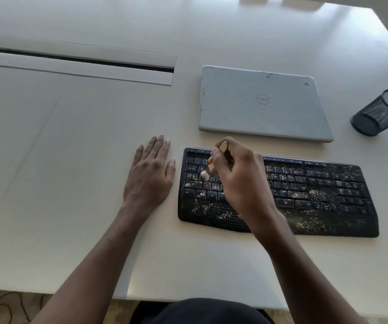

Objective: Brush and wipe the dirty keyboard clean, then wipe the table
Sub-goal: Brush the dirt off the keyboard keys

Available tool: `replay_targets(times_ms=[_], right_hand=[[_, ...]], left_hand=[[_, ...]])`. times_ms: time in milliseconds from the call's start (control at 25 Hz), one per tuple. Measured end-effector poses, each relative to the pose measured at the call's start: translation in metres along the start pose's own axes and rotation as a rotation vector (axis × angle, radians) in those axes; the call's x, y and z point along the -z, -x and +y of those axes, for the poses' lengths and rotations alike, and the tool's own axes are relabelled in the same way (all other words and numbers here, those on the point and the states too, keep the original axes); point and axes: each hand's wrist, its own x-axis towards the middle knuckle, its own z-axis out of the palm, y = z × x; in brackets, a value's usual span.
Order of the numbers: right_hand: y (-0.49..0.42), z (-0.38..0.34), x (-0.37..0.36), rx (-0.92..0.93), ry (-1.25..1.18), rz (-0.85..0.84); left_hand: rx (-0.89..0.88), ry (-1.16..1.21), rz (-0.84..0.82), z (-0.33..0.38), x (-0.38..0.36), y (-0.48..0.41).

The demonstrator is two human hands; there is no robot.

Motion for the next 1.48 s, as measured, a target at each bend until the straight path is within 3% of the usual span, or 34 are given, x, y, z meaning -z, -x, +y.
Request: replay_targets(times_ms=[120, 560, 680, 960, 1120, 1320, 1480], right_hand=[[0.001, -0.005, -0.005, 0.014, -0.089, 0.006], [0.008, -0.006, -0.018, 0.011, 0.032, 0.047], [0.011, -0.014, -0.017, 0.035, -0.065, 0.061], [0.003, -0.017, -0.019, 0.116, 0.027, -0.238], [0.005, -0.017, -0.002, 0.104, 0.120, -0.214], [0.003, -0.023, -0.012, 0.154, 0.029, -0.262], [0.001, -0.016, -0.006, 0.097, 0.155, -0.252]], left_hand=[[0.001, 0.005, 0.002, 0.000, 0.000, -0.001], [-0.013, -0.012, 0.002, -0.001, -0.005, -0.001], [-0.010, -0.018, 0.004, -0.001, -0.005, -0.002], [-0.015, -0.029, -0.002, -0.001, -0.004, -0.001], [-0.010, -0.040, 0.011, 0.001, -0.005, -0.001], [-0.011, -0.042, 0.009, 0.001, -0.005, -0.001], [-0.011, -0.040, 0.012, 0.002, -0.005, -0.001]])
